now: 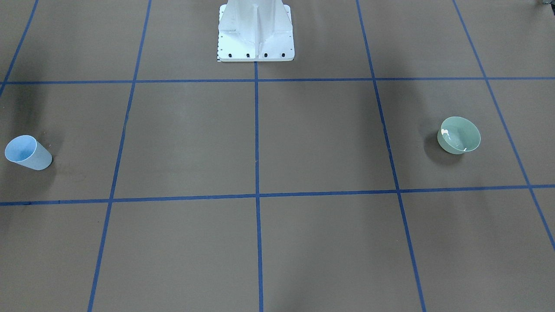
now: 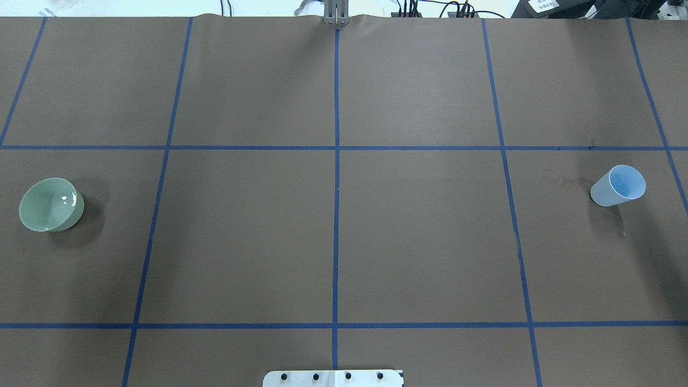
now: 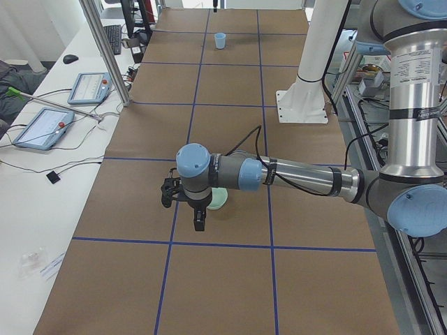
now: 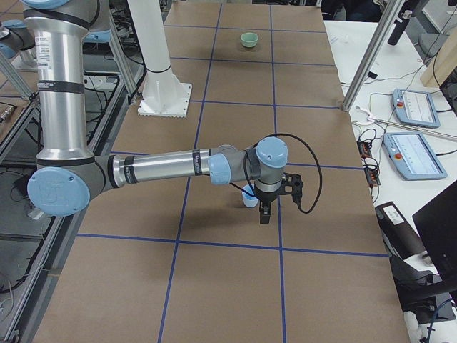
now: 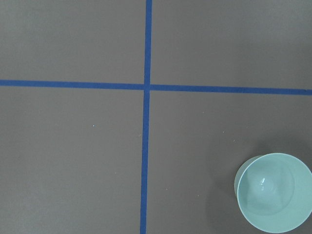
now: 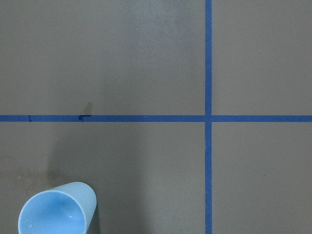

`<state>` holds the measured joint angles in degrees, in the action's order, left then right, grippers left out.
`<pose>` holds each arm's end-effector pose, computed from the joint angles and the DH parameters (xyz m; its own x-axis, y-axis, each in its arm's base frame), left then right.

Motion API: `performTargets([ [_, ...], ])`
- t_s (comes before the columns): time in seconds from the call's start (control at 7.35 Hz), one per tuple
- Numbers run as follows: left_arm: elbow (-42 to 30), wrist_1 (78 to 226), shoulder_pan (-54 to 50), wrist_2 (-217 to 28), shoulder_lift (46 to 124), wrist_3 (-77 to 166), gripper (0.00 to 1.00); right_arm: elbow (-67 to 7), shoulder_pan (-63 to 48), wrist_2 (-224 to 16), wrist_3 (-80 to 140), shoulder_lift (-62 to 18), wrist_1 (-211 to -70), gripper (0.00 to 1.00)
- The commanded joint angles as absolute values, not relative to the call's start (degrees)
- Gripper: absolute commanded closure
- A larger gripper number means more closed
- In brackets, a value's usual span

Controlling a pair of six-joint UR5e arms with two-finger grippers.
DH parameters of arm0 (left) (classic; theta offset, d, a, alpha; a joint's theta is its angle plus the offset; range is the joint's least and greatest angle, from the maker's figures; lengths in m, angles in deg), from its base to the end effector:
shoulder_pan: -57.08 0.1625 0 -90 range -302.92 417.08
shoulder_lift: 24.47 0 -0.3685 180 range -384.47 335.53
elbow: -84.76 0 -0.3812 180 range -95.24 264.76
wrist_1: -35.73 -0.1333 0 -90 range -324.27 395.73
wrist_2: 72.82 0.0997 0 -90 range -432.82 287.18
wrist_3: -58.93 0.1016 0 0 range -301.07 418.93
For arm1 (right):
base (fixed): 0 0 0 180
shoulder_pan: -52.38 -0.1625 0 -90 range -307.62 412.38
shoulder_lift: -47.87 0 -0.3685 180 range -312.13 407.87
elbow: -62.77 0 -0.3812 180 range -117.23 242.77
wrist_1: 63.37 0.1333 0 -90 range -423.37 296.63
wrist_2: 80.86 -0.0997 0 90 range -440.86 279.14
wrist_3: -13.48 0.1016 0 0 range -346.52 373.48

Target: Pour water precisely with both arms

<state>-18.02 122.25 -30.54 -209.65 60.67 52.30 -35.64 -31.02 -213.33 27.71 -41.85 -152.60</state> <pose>-0.0404 -0.4532 0.5387 0.6815 -0.0308 -0.7312 0.0375 0.9993 -0.0071 0.0080 -0.4935 0.5309 0.7258 0.0518 0.6860 -0.0671 0.9977 -0.0044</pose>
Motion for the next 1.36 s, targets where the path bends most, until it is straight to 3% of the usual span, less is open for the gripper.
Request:
performTargets([
  [0.0,-18.33,123.09,-30.37,-209.66,60.26,52.16,0.0,-35.84,-33.74,-213.74,27.46,-41.86,-154.51,0.01],
  [0.95,-17.81,123.18,-30.02,-209.66,60.61,51.63,0.0,-36.02,-34.02,-215.42,27.46,-41.6,-153.98,0.0],
  [1.22,-18.67,123.1,-30.02,-209.84,60.52,51.55,0.0,-39.0,-34.02,-215.59,27.81,-41.61,-154.25,0.01],
])
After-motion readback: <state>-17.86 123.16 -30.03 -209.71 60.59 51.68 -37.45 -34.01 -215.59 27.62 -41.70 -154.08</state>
